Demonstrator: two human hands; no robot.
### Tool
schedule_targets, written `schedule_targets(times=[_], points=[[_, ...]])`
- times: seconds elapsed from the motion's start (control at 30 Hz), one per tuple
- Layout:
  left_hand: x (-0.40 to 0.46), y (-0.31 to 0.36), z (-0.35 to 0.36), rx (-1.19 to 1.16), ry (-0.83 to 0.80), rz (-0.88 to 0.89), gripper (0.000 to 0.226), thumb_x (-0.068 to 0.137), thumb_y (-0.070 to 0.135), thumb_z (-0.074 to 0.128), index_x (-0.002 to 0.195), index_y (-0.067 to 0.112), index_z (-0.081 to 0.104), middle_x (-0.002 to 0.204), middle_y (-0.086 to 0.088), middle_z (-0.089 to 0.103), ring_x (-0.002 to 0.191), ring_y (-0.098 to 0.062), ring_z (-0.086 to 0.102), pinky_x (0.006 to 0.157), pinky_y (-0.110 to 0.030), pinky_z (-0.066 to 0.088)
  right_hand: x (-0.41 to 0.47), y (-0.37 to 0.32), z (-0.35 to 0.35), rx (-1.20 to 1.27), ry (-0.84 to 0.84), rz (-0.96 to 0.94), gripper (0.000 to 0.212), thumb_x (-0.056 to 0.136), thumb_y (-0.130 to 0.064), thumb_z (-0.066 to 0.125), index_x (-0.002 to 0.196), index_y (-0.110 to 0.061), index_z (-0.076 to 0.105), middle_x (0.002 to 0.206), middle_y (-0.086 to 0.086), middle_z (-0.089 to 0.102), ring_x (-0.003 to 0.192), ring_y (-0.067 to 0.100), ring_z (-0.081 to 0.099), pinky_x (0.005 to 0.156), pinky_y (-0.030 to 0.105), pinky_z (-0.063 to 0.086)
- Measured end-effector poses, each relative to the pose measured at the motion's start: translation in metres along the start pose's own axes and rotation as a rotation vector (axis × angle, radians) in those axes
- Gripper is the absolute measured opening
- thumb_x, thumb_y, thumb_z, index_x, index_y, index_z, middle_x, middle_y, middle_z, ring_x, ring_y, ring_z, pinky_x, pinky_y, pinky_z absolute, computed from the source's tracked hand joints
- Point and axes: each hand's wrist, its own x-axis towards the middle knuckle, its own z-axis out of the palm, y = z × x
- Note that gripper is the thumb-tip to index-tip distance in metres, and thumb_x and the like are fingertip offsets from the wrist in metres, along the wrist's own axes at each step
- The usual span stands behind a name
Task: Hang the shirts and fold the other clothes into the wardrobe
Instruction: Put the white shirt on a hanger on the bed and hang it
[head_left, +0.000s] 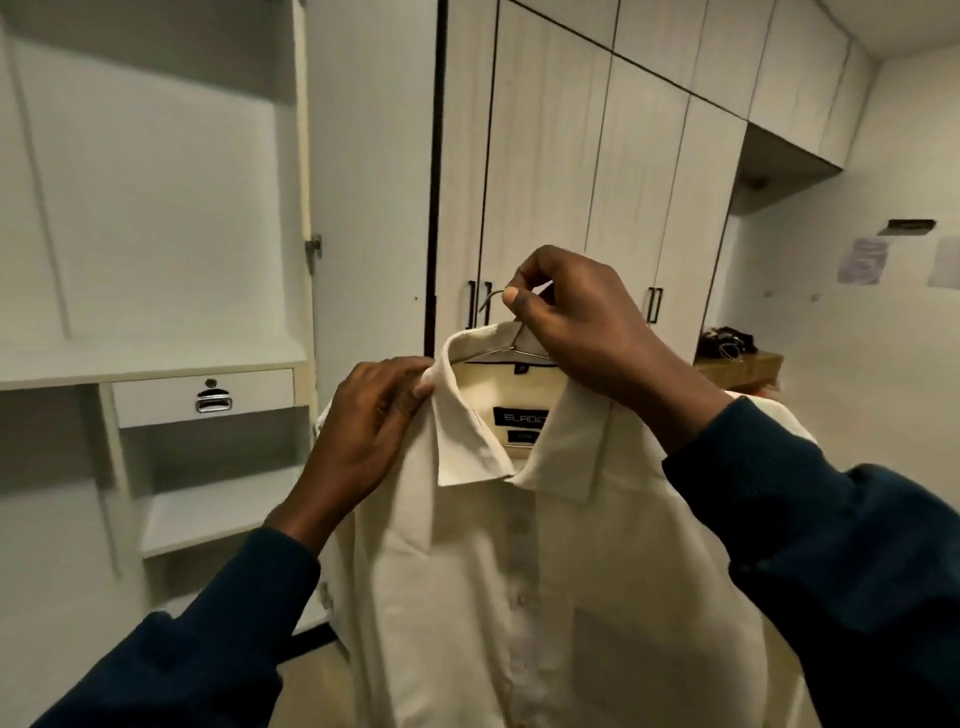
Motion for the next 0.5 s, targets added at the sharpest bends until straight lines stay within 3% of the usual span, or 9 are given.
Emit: schedule_targets(times=[0.07,0.2,0.33,0.43,0.5], points=[[0.009,-0.024,-0.013,0.007,0.058,-0.022,0.022,0.100,0.036,0.049,0.111,0.029,0.066,0.102,0.034,0.060,0.101,-0.002,0.056,0.087,-0.024,0.046,0.020,-0.004,0.023,0.016,-0.004,-0.029,0.012,0.100,-0.027,0.057,0.102,-0.016,0.062,0.100,-0.004,0.063,0.079,0.002,0.052,0.061,0.009,0.034],[0.030,-0.070,-0.039,0.070,0.236,0.007,0.017,0.099,0.022,0.054,0.100,0.013,0.068,0.091,0.015,0.063,0.090,-0.014,0.059,0.082,-0.041,0.048,0.057,-0.014,0.072,0.080,-0.039,-0.072,0.011,0.102,-0.030,0.054,0.099,-0.020,0.056,0.099,-0.005,0.062,0.083,0.001,0.054,0.064,0.007,0.037],[0.059,-0.135,-0.081,0.173,0.331,0.050,0.014,0.099,0.017,0.055,0.100,0.013,0.068,0.091,0.012,0.061,0.088,-0.014,0.055,0.079,-0.038,0.045,0.094,-0.011,0.119,0.251,-0.141,-0.032,0.040,0.096,-0.057,0.043,0.114,-0.023,0.051,0.105,-0.011,0.063,0.096,0.001,0.059,0.077,0.020,0.045],[0.083,-0.193,-0.119,0.222,0.346,0.045,0.012,0.098,0.013,0.056,0.100,0.012,0.068,0.087,0.017,0.058,0.088,-0.016,0.055,0.079,-0.036,0.044,0.123,-0.002,0.153,0.113,-0.368,0.011,0.060,0.080,-0.075,0.035,0.118,-0.031,0.052,0.104,-0.016,0.061,0.095,-0.002,0.059,0.076,0.022,0.047],[0.099,-0.229,-0.140,0.229,0.345,0.039,0.013,0.097,0.013,0.056,0.100,0.013,0.068,0.089,0.024,0.058,0.089,-0.015,0.056,0.079,-0.036,0.045,0.139,0.004,0.177,-0.029,-0.553,0.033,0.059,0.076,-0.078,0.036,0.111,-0.034,0.057,0.102,-0.015,0.064,0.093,0.003,0.062,0.078,0.027,0.052]])
